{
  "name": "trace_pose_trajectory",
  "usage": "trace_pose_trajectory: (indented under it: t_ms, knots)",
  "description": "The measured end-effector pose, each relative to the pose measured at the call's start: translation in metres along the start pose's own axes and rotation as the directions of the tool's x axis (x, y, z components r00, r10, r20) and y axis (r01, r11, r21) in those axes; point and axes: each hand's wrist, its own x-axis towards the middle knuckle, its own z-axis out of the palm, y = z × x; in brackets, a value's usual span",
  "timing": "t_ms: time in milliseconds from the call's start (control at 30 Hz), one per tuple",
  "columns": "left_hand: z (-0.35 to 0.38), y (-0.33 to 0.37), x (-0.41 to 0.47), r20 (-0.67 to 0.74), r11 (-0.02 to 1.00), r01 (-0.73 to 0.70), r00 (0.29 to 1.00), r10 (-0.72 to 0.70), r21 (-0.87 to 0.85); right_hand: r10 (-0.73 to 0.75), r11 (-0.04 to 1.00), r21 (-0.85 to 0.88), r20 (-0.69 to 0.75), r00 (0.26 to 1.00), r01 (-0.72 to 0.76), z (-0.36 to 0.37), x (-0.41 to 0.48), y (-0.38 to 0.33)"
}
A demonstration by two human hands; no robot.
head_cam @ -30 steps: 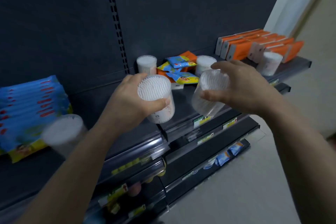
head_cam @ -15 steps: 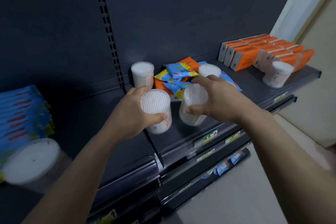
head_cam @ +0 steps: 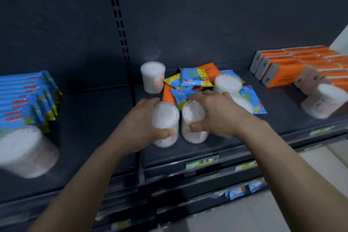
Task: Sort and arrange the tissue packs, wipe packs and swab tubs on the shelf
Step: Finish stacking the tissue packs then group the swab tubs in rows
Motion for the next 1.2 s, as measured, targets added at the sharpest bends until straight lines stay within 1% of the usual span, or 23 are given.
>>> trace_pose_trajectory:
  t_ms: [200,333,400,467,533,567,600,667,700,767,833,933,1033,1133,1200]
  knots:
    - [0.018,0.008,-0.002,-0.082,0.998,0.060,0.995,-0.057,0.033,-0.095,0.995,0.011,-0.016,0.995,0.095,0.006,0.004,0.019]
    - [0.023,0.015,-0.006,-0.100,0.994,0.096,0.991,-0.091,0.047,-0.133,0.991,0.014,-0.019,0.991,0.134,0.006,0.006,0.024]
    - [0.023,0.017,-0.006,-0.082,0.994,0.095,0.993,-0.091,0.048,-0.145,0.989,0.009,0.007,0.989,0.145,0.004,0.008,0.025]
    - [0.019,0.018,-0.005,-0.018,0.994,0.097,0.995,-0.097,0.042,-0.154,0.988,0.012,0.048,0.987,0.153,0.000,0.008,0.025]
    - [0.012,0.022,-0.003,0.028,0.996,0.083,0.996,-0.083,0.018,-0.165,0.985,0.062,0.049,0.985,0.162,-0.008,0.008,0.025]
    - [0.008,0.025,0.000,0.010,0.998,0.068,0.998,-0.068,-0.013,-0.168,0.980,0.110,0.021,0.986,0.165,-0.013,0.008,0.026]
    - [0.005,0.026,0.004,-0.036,0.997,0.054,0.998,-0.056,-0.052,-0.161,0.973,0.161,-0.022,0.987,0.163,-0.017,0.010,0.028]
    - [0.000,0.025,0.016,-0.158,0.995,0.014,0.987,-0.029,-0.100,-0.104,0.963,0.235,-0.114,0.988,0.129,-0.026,0.013,0.034]
    - [-0.002,0.024,0.023,-0.210,0.996,-0.014,0.978,-0.006,-0.092,-0.066,0.964,0.246,-0.155,0.986,0.103,-0.030,0.015,0.039]
    - [-0.004,0.025,0.038,-0.257,0.996,-0.058,0.966,0.039,-0.067,-0.010,0.976,0.212,-0.209,0.978,0.055,-0.036,0.019,0.049]
    - [-0.002,0.025,0.053,-0.240,0.996,-0.060,0.970,0.043,-0.066,0.029,0.982,0.188,-0.244,0.969,0.018,-0.039,0.023,0.060]
    - [0.004,0.024,0.072,-0.193,0.997,-0.056,0.980,0.044,-0.058,0.056,0.983,0.182,-0.253,0.966,-0.010,-0.041,0.032,0.072]
    - [0.009,0.023,0.091,-0.165,0.998,-0.065,0.984,0.064,-0.002,0.066,0.983,0.182,-0.222,0.973,-0.025,-0.038,0.047,0.082]
    - [0.010,0.024,0.107,-0.156,0.997,-0.048,0.986,0.057,0.062,0.048,0.988,0.152,-0.200,0.979,-0.017,-0.034,0.069,0.091]
    - [0.011,0.024,0.118,-0.143,0.997,-0.028,0.989,0.039,0.077,0.032,0.992,0.124,-0.155,0.987,-0.012,-0.029,0.087,0.097]
